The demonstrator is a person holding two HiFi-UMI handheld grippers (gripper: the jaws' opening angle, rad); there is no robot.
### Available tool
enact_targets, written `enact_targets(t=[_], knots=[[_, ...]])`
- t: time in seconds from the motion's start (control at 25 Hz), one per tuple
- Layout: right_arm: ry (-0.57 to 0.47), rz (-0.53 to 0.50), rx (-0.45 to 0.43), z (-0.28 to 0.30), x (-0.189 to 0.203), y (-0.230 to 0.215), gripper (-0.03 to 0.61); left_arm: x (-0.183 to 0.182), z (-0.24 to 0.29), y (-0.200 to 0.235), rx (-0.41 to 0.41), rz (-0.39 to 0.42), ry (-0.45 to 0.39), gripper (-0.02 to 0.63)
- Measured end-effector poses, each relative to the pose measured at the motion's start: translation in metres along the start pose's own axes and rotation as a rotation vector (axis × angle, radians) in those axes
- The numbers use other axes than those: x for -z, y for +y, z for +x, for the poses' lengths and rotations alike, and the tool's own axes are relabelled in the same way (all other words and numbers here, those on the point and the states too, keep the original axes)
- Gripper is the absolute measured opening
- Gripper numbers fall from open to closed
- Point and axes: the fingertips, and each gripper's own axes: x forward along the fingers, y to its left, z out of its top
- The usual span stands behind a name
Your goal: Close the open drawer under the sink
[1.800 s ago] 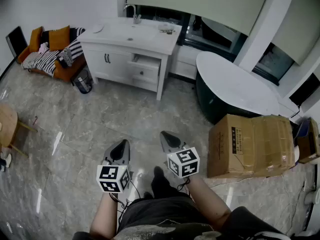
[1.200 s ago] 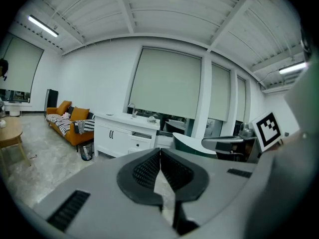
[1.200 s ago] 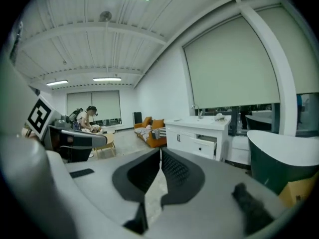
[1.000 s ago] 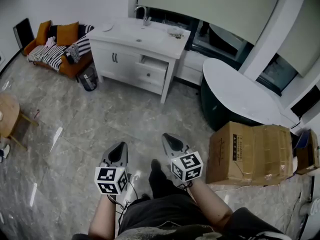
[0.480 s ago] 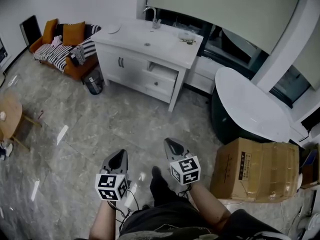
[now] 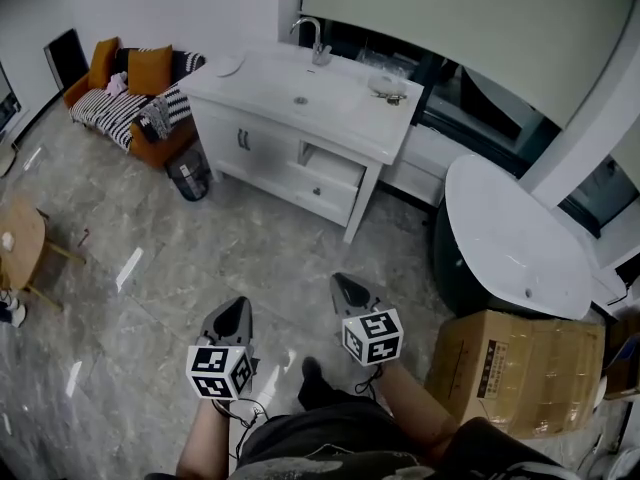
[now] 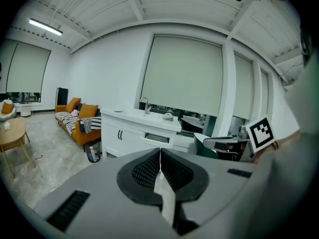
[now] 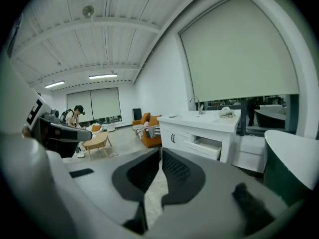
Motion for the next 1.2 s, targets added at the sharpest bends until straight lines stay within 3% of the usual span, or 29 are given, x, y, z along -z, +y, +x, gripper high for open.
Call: enact_targets(t=[0.32, 0.44, 0.84, 1.2], knots=[[-0.020, 0.040, 0.026, 0.043, -0.021, -0.079, 0.031, -0.036, 0.073, 0.001, 0.001, -0.059, -0.034, 0.015], [-0.025, 0.071, 0.037, 0.052, -0.023, -0.097, 0.031, -0.047, 0.088, 0.006, -0.013, -0.035, -0.035, 0.015], [0.006, 0.124, 0.036, 0.076, -0.010, -0.105, 0.031, -0.063, 0.130, 0.016, 0.014, -0.005, -0.004, 0.015], [0.005, 0.186, 0.145, 0.128, -0.015, -0.120, 0.031, -0.087, 0.208, 0.056, 0.129, 0.072, 0.015, 0.015]])
